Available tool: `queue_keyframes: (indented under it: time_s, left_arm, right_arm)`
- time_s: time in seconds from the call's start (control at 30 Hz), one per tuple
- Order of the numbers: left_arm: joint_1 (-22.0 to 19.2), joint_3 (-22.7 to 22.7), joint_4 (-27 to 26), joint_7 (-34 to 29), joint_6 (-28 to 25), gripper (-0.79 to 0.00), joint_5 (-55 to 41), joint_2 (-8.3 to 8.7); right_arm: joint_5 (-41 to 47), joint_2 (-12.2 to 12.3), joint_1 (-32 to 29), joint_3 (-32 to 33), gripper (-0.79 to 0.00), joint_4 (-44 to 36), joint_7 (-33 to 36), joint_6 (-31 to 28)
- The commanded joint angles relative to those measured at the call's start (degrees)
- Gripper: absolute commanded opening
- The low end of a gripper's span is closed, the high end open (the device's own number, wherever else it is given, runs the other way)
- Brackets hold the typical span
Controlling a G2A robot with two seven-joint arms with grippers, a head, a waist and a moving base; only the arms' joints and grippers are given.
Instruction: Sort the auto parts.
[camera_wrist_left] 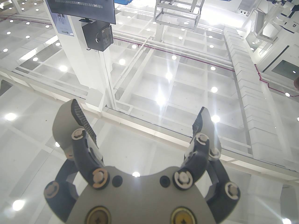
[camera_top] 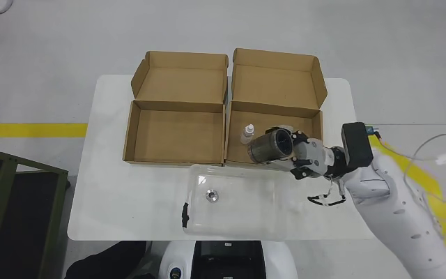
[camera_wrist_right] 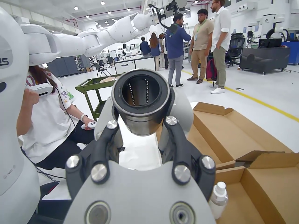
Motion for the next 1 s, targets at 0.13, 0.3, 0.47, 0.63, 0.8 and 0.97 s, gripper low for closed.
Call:
queue_keyframes:
  time_s: [0.13, 0.3, 0.47, 0.63, 0.8, 0.97]
  left_arm:
    - [0.0, 0.0, 0.0, 0.0, 0.0, 0.0, 0.0, 0.0]
    - [0.0, 0.0, 0.0, 0.0, 0.0, 0.0, 0.0, 0.0]
    - [0.0, 0.0, 0.0, 0.0, 0.0, 0.0, 0.0, 0.0]
    - [0.0, 0.0, 0.0, 0.0, 0.0, 0.0, 0.0, 0.0]
    - [0.0, 0.0, 0.0, 0.0, 0.0, 0.0, 0.0, 0.0]
    - [0.0, 0.0, 0.0, 0.0, 0.0, 0.0, 0.0, 0.0]
  right_arm:
    - [-1.4, 0.1, -0.5, 0.7, -0.785, 0.4, -0.7, 0.0]
    - [-1.8, -0.3, -0.1, -0.1, -0.785, 1.4, 0.7, 0.4]
    - [-1.5, -1.0, 1.0, -2.3, -0.785, 2.6, 2.4, 1.0]
    - [-1.8, -2.0, 3.0, -5.5, -0.785, 4.7, 4.7, 3.1]
    - [-3.3, -3.2, 5.4, -9.0, -0.785, 6.6, 7.9, 8.2]
    - [-5.2, -4.6, 7.7, -12.0, -0.785, 8.0, 10.0, 13.1]
